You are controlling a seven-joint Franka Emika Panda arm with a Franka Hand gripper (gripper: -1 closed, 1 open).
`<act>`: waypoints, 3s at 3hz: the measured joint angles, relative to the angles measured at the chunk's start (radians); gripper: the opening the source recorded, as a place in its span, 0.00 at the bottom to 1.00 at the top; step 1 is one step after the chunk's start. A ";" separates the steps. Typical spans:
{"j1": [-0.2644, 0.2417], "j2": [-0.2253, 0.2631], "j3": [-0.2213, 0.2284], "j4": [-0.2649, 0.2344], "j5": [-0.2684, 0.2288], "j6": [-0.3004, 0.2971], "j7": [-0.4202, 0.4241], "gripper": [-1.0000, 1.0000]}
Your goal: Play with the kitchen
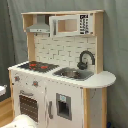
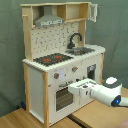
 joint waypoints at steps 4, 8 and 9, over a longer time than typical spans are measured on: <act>0.013 -0.002 -0.013 -0.058 0.000 0.036 0.422 1.00; -0.017 -0.015 0.033 -0.121 0.000 0.125 0.838 1.00; -0.040 -0.016 0.033 -0.154 0.000 0.183 0.934 1.00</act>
